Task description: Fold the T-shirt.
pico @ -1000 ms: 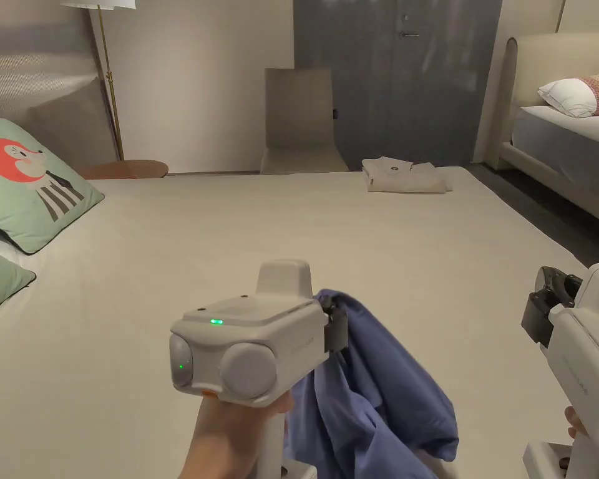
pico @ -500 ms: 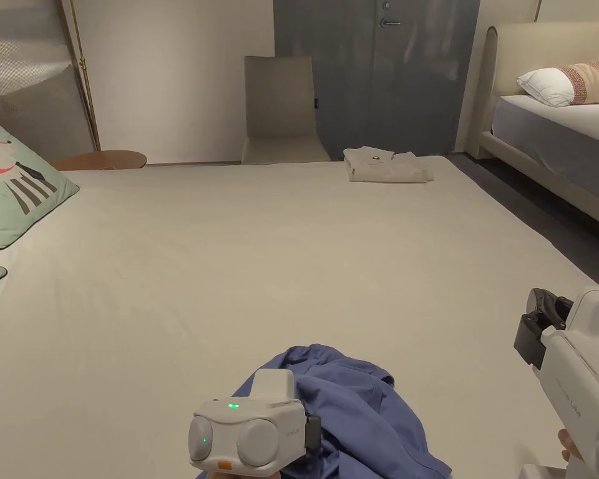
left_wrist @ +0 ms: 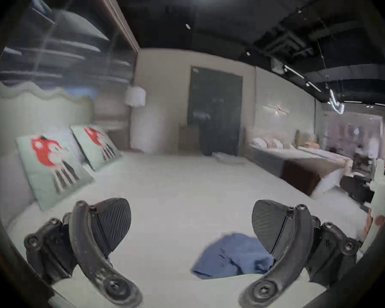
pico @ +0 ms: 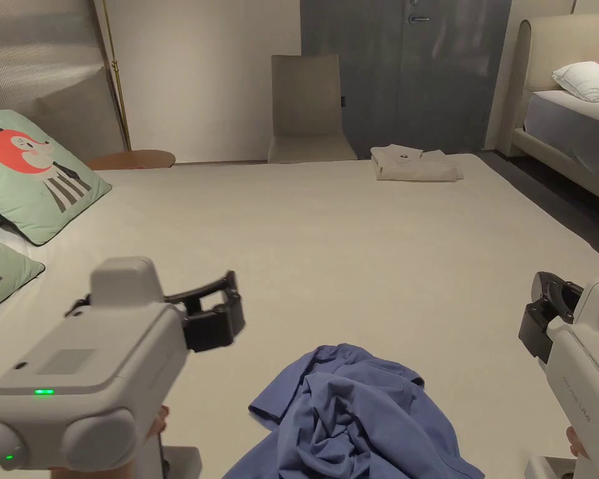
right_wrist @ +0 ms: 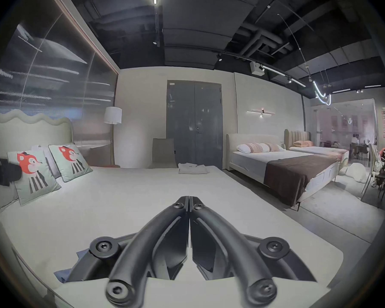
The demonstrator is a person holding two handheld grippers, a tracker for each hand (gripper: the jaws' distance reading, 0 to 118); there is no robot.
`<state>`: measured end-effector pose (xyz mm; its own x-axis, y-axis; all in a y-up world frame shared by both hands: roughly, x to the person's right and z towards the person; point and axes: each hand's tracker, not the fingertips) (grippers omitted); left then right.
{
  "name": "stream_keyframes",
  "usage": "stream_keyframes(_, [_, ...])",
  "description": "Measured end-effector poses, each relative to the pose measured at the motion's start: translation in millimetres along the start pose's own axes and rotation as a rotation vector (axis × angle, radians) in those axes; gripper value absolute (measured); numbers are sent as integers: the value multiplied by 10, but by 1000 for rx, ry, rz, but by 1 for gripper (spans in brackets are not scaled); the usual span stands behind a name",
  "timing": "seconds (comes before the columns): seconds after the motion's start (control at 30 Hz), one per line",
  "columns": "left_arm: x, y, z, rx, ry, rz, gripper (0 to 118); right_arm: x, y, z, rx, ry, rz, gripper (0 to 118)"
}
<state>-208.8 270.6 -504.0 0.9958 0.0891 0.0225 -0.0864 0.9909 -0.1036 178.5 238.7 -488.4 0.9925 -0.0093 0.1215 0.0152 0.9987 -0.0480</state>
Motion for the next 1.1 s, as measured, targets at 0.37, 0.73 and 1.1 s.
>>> stream_keyframes(0.37, [-221, 92, 207, 76, 90, -71, 0, -94, -31, -43, -7, 27, -12, 1])
stream_keyframes(0.73, [-234, -774, -198, -377, -82, 51, 44, -15, -209, -1, -58, 12, -13, 1])
stream_keyframes(1.1, [-48, -1924, -385, -718, -86, -13, 97, 71, -471, 69, -135, -5, -18, 1])
